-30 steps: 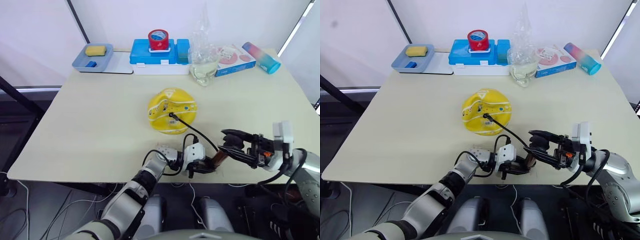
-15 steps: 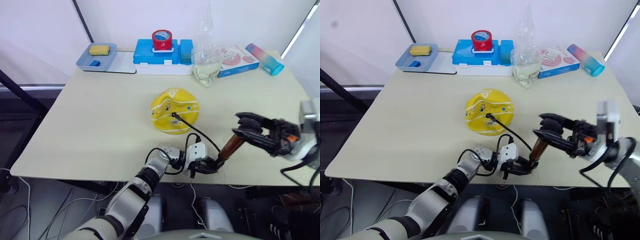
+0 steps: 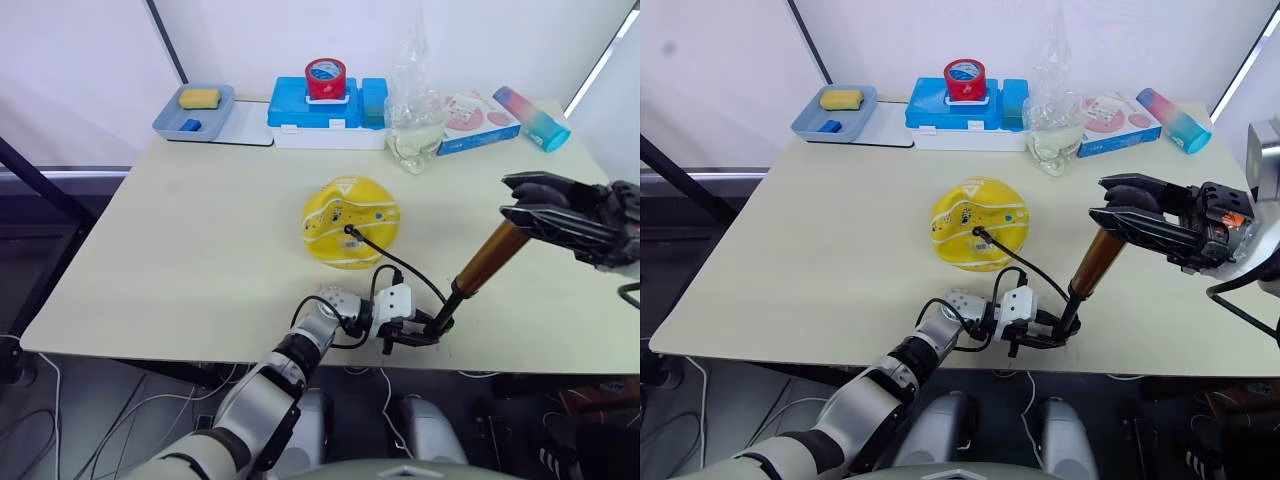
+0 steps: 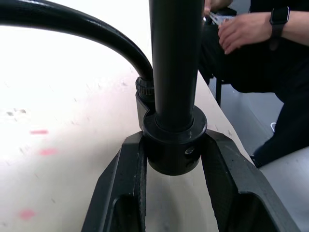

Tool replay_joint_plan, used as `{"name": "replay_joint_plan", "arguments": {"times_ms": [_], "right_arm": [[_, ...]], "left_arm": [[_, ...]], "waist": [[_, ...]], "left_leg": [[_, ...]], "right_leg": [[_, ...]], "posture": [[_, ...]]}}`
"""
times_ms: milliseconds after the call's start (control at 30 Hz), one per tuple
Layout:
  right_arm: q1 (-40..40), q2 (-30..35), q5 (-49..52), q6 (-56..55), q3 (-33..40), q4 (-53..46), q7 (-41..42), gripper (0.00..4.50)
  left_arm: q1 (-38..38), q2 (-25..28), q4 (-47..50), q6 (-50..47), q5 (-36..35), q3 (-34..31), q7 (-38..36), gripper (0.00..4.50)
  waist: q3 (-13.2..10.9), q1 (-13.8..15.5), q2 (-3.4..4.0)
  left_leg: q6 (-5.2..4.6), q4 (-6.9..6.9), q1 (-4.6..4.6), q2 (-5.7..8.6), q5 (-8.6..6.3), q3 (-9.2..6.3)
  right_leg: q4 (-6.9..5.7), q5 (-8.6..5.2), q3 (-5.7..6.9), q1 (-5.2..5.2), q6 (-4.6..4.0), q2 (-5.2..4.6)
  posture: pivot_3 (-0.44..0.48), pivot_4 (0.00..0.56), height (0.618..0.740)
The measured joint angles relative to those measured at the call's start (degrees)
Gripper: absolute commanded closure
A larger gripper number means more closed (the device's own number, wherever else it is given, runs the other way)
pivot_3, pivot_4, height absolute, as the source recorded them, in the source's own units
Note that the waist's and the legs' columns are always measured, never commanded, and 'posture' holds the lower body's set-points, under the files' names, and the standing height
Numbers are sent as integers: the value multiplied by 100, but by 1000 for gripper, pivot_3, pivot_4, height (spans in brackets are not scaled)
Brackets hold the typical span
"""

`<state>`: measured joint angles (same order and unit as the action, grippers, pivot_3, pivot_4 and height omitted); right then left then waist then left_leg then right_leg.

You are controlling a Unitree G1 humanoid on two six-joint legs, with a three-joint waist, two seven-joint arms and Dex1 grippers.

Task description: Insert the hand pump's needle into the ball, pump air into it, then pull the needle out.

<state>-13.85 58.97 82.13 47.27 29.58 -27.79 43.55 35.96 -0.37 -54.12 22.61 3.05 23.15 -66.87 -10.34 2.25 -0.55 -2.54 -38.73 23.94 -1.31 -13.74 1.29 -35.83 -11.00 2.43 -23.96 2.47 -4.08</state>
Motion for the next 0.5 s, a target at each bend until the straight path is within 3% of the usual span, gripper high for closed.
{"name": "replay_joint_plan", "arguments": {"times_ms": [500], "right_arm": [[-162, 317, 266, 760, -50, 172, 89, 2537]], "left_arm": [[-77, 73, -153, 294, 149, 19, 115, 3320]], "waist": [[1, -5, 0]], "left_leg": [[-1, 0, -5, -3, 0, 1]], "right_leg": [[0, 0, -1, 3, 1, -1]], "posture": [[0, 150, 739]]}}
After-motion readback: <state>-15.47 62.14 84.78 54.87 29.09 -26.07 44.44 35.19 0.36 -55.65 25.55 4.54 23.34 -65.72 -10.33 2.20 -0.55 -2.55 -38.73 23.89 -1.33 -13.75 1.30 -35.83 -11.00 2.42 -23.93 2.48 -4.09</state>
